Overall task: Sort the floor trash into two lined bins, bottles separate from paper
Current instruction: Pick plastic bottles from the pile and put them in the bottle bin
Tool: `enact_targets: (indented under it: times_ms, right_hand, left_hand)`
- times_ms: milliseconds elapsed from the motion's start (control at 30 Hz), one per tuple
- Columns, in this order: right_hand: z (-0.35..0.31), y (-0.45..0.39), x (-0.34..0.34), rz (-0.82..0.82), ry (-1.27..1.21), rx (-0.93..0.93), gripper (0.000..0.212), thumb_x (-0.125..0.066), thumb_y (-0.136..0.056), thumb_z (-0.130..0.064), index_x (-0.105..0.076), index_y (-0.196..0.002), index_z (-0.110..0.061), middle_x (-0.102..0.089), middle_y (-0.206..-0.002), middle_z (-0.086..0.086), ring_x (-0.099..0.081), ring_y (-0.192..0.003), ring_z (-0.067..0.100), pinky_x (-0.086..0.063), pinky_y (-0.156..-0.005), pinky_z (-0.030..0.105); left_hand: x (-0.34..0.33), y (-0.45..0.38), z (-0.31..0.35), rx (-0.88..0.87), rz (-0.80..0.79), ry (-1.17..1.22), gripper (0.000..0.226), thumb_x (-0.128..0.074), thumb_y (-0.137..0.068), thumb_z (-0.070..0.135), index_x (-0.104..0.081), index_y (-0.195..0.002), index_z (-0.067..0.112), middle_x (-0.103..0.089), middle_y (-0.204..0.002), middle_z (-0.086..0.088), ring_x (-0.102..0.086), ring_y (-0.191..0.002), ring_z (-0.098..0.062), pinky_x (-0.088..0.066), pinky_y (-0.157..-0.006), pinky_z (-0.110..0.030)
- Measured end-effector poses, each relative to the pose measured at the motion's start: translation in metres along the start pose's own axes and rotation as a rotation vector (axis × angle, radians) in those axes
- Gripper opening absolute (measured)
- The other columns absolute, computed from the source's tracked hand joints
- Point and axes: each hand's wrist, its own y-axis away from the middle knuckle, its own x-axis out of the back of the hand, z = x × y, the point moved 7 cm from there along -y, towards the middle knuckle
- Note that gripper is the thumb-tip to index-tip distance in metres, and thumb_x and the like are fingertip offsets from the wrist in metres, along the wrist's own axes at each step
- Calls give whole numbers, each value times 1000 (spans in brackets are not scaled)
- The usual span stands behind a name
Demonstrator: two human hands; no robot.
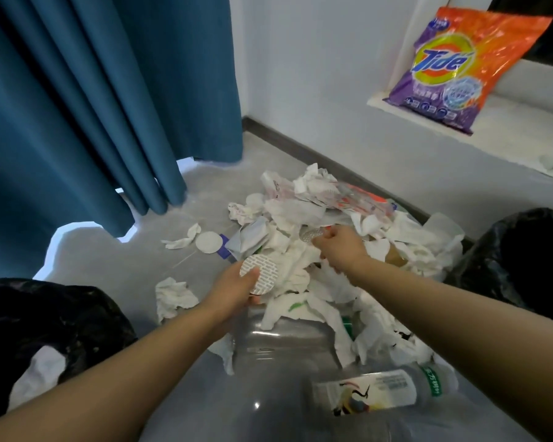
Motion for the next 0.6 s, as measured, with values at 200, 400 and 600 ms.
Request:
enact_targets:
  times_ms: [200, 400, 600]
  right_hand:
    - [-4, -43, -16, -60, 578, 33, 30, -48, -93, -34, -58, -108, -10, -59, -97, 8, -57, -90, 25, -41, -69, 30]
    - [10, -65, -38, -75, 511, -129, 43, -52, -89, -47, -61, -107, -10, -62, -105, 6, -60, -102, 26, -49, -85, 34]
    - [20, -72, -35, -29, 586, -83, 26, -52, -93, -29, -61, -108, -9, -64, -112, 10, -60, -102, 28, -45, -76, 32]
  left_hand:
    - [18, -14, -6, 54, 48, -2, 24, -41, -101, 19, -58, -117, 12, -66, -95, -1, -57, -76, -10, -45, -60, -19]
    - [22, -25, -6, 83, 40, -6, 26, -43, -100, 21, -56, -121, 15, -66, -106, 0, -61, -89, -11, -46, -65, -20]
    - [25, -22, -9, 101, 17, -42, 27, -42, -101, 21, -57, -122, 14, -67, -102, -1, -60, -82, -10, -45, -62, -19]
